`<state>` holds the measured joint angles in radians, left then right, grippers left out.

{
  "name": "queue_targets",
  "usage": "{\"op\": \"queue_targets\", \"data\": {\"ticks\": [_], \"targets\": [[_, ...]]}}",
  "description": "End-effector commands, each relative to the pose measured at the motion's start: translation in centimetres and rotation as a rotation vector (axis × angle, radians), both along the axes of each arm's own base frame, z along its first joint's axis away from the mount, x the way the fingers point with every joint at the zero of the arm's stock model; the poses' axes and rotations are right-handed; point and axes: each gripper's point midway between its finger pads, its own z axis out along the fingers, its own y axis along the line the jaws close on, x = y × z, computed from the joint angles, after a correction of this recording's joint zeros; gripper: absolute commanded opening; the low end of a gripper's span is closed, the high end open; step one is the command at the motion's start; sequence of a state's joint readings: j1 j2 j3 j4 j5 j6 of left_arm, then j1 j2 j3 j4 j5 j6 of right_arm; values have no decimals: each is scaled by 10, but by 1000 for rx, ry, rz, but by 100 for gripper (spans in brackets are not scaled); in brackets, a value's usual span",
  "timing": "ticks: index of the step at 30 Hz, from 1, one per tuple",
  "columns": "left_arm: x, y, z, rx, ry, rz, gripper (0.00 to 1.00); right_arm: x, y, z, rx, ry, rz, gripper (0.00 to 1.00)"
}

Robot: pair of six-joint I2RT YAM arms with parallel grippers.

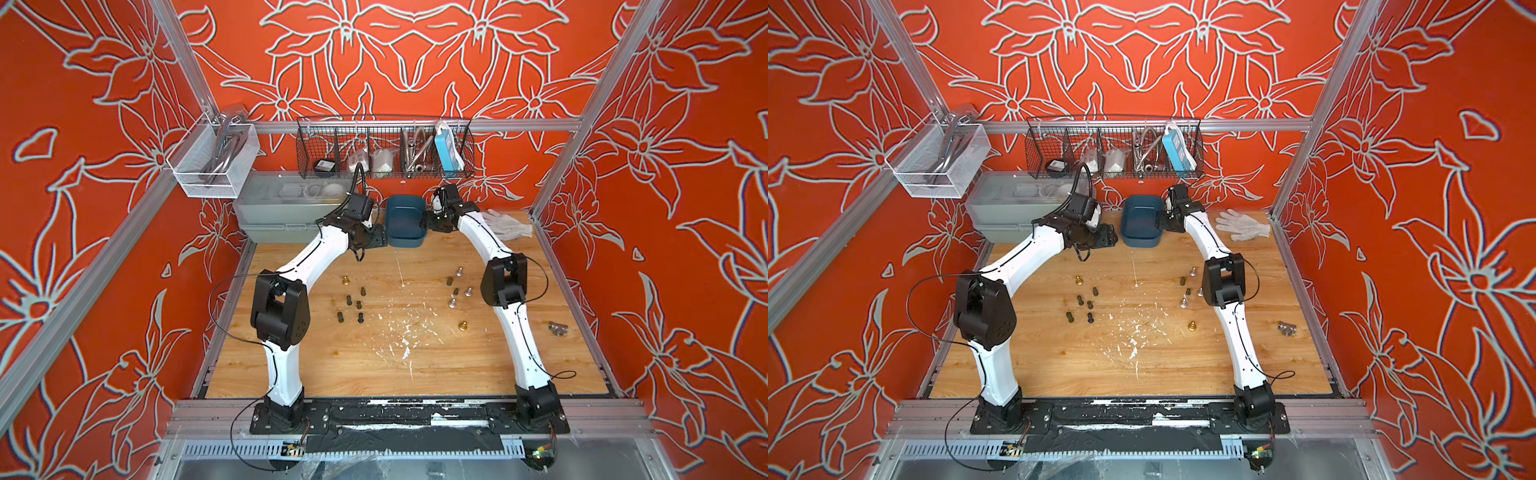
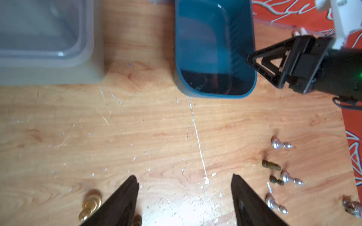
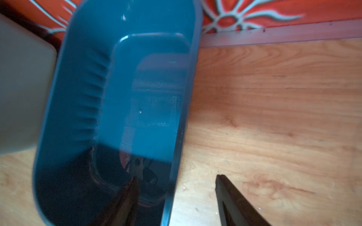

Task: Put the chess pieces into the storage box
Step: Pick up the storage box at the center of the board.

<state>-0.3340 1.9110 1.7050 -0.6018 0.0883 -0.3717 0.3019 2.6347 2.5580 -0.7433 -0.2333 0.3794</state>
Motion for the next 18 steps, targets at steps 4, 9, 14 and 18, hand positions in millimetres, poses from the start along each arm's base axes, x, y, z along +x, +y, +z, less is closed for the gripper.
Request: {"op": "queue_targets", "data": {"ticks": [4,9,14,18], "targets": [[-18,9,30,-17,-78,24,74,10,4,-17,14,7,-47,36],[-28,15,37,-17,-96,40,74,4,10,-18,-8,17,-47,7],[-47,26,46,-28,-97,88,73,-14,13,-4,-19,56,-86,0],[-80,42,51,-52,-98,147,72,-54,20,12,0,146,-117,0]]}}
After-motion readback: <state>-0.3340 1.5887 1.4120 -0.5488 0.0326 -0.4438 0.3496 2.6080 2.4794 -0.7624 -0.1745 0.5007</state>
